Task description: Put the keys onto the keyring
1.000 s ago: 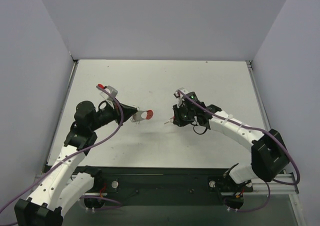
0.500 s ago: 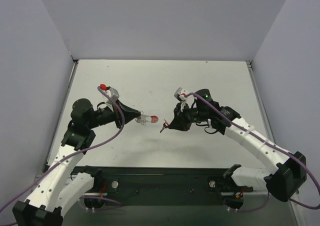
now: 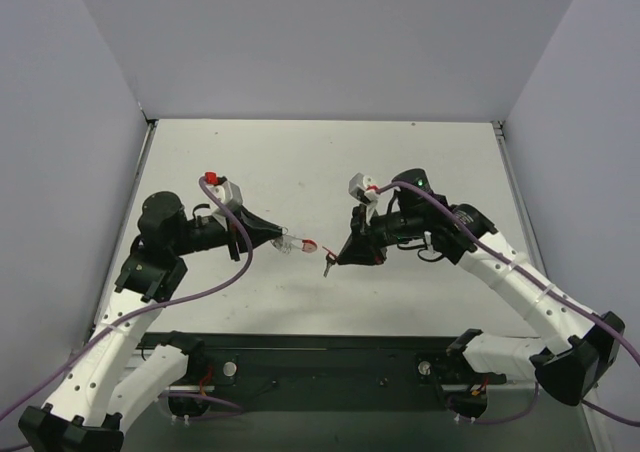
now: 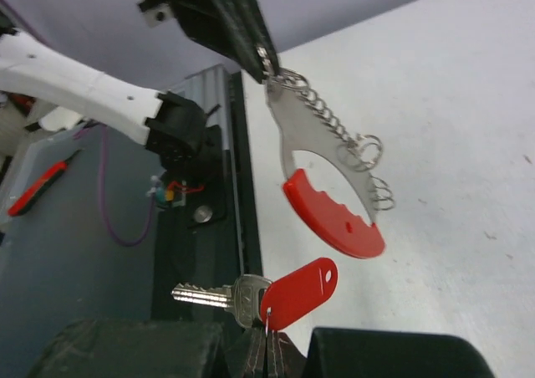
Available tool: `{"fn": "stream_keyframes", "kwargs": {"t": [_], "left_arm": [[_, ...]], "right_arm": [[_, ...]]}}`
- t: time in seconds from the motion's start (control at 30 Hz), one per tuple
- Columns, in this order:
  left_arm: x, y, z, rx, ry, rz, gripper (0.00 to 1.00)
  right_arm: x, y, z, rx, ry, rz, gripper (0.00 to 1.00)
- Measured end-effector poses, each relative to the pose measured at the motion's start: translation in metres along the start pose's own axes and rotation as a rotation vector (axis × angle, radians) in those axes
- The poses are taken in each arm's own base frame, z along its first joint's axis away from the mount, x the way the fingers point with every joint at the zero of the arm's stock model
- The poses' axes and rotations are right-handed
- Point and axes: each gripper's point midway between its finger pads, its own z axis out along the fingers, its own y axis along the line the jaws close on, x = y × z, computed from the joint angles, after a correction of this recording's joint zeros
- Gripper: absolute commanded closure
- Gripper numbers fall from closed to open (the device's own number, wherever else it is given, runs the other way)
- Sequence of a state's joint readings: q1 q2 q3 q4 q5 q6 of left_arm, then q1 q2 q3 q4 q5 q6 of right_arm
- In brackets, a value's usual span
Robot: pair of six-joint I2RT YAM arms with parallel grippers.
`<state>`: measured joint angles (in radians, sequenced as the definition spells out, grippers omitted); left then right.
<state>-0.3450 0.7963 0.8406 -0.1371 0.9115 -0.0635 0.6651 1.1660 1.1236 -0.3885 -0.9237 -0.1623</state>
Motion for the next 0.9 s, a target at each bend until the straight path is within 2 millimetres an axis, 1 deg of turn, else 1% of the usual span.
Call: {"fn": "stream_keyframes", "kwargs": {"t": [0.1,0.17,0.23,0.37,0.47,0.53,0.6,0.67,0.73,0.8,0.87,0.9], "left_arm": [[0.003,0.003,0.000,-0.014,0.012,0.000,1.00],[0.005,0.005,0.000,-0.023,0.017,0.000,1.00],[0.005,0.006,0.000,-0.028,0.019,-0.001,1.00],[0.005,0.007,0.000,-0.035,0.018,-0.002,1.00],[0.005,0.007,0.000,-0.038,0.018,-0.002,1.00],[0.005,0.007,0.000,-0.038,0.018,-0.003,1.00],[0.005,0.007,0.000,-0.038,0.018,-0.003,1.00],[0.005,0.008,0.000,-0.041,0.017,-0.006,1.00],[0.005,0.008,0.000,-0.042,0.017,-0.010,1.00],[0.004,0.007,0.000,-0.042,0.016,-0.013,1.00],[0.004,0.008,0.000,-0.043,0.014,-0.019,1.00],[0.004,0.007,0.000,-0.043,0.014,-0.022,1.00]], "right_arm": [[0.009,-0.017,0.003,0.124,0.077,0.023,1.00],[0.011,-0.030,0.003,0.217,0.111,0.012,1.00],[0.013,-0.034,0.001,0.258,0.121,0.007,1.00],[0.007,-0.044,-0.012,0.352,0.075,0.014,1.00],[0.000,-0.056,-0.023,0.440,0.052,0.050,1.00],[-0.005,-0.073,-0.032,0.524,0.038,0.123,1.00],[-0.007,-0.097,-0.043,0.609,0.024,0.237,1.00],[-0.005,-0.122,-0.052,0.684,0.023,0.371,1.00],[0.001,-0.146,-0.056,0.744,0.023,0.480,1.00],[0.013,-0.156,-0.054,0.778,0.048,0.535,1.00],[0.025,-0.158,-0.053,0.826,0.070,0.557,1.00],[0.027,-0.154,-0.051,0.811,0.076,0.580,1.00]]}}
